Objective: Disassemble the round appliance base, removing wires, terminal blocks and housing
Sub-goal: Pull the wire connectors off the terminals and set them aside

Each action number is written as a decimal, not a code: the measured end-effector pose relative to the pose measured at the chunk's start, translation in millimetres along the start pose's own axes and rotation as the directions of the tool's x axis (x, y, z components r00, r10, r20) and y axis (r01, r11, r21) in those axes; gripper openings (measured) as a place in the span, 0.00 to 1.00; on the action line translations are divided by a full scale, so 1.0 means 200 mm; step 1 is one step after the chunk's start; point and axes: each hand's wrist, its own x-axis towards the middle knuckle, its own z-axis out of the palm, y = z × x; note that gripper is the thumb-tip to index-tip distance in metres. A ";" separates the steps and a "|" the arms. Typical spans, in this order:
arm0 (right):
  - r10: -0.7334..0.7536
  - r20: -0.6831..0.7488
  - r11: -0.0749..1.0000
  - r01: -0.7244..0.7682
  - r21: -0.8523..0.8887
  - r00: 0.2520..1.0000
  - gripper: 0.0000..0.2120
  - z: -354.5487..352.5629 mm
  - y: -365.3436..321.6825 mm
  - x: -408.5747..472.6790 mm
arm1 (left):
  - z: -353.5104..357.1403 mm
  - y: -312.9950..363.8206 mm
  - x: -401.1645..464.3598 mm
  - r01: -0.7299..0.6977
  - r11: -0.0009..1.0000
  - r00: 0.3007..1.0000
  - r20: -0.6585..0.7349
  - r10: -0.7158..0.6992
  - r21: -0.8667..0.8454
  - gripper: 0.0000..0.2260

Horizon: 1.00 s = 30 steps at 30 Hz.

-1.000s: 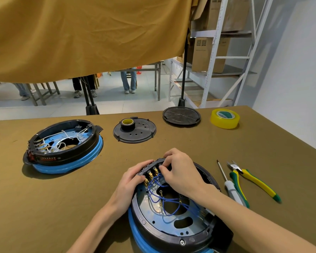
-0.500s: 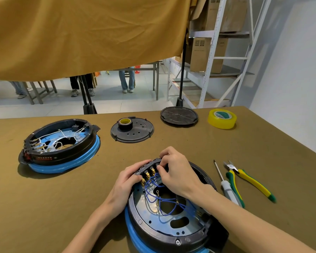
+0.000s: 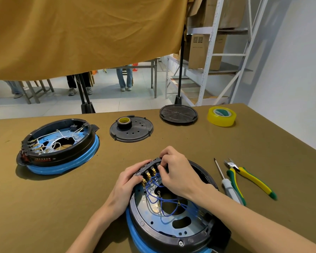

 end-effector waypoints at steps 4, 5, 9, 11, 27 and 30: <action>0.001 0.005 1.000 -0.001 -0.014 1.000 0.10 0.01 0.01 0.00 | 0.00 0.00 0.00 -0.003 1.000 1.000 0.001 0.003 0.005 0.24; 0.001 0.006 1.000 -0.001 -0.018 1.000 0.09 0.01 0.01 0.00 | 0.00 0.00 0.00 -0.002 1.000 1.000 0.003 0.002 0.001 0.24; 0.002 0.016 1.000 -0.001 -0.021 1.000 0.09 0.01 0.02 0.01 | -0.01 0.00 0.00 0.002 1.000 1.000 0.006 -0.002 -0.010 0.24; 0.008 0.015 1.000 -0.008 -0.018 1.000 0.10 0.01 0.02 0.01 | -0.01 0.00 0.01 0.003 1.000 1.000 0.004 -0.003 -0.013 0.24; -0.036 0.005 0.998 0.036 -0.056 0.999 0.10 0.00 0.01 0.00 | -0.01 0.01 0.00 0.001 0.999 1.000 -0.011 0.000 0.047 0.23; -0.056 0.007 0.996 0.057 -0.069 0.998 0.10 0.00 0.01 0.00 | -0.01 0.01 -0.01 -0.002 0.998 1.000 -0.024 0.003 0.061 0.23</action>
